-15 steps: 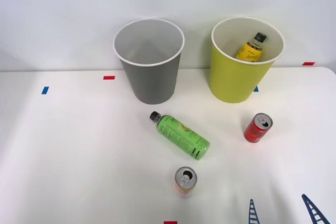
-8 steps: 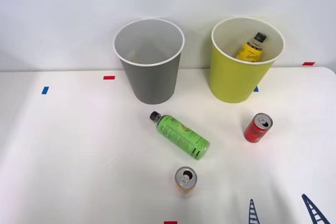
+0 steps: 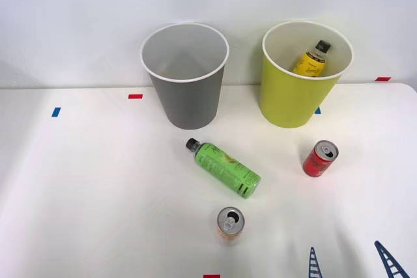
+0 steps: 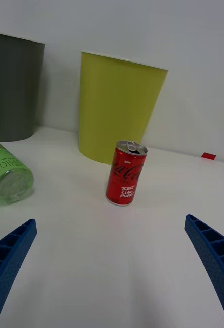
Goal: Put cans in the gray bin, plastic bottles in the light green bin
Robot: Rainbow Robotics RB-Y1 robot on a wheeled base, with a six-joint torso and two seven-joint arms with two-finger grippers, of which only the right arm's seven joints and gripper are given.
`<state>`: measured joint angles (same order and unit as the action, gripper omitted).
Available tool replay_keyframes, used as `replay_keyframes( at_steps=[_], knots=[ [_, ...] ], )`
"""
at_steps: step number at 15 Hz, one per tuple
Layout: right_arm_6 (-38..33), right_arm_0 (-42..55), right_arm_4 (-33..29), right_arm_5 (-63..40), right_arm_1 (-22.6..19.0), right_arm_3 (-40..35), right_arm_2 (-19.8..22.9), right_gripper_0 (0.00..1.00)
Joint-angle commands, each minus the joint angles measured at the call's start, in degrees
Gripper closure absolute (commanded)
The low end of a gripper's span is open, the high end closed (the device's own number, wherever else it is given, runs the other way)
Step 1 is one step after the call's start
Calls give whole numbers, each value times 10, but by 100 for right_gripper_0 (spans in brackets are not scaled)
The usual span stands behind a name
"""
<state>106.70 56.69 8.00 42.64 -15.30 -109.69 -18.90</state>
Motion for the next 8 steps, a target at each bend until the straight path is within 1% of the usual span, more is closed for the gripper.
replay_keyframes(
  at_steps=[1, 8],
  knots=[
    [0, 0, 0, 0, 0, 0, 0, 0],
    [0, 0, 0, 0, 0, 0, 0, 0]
  ],
)
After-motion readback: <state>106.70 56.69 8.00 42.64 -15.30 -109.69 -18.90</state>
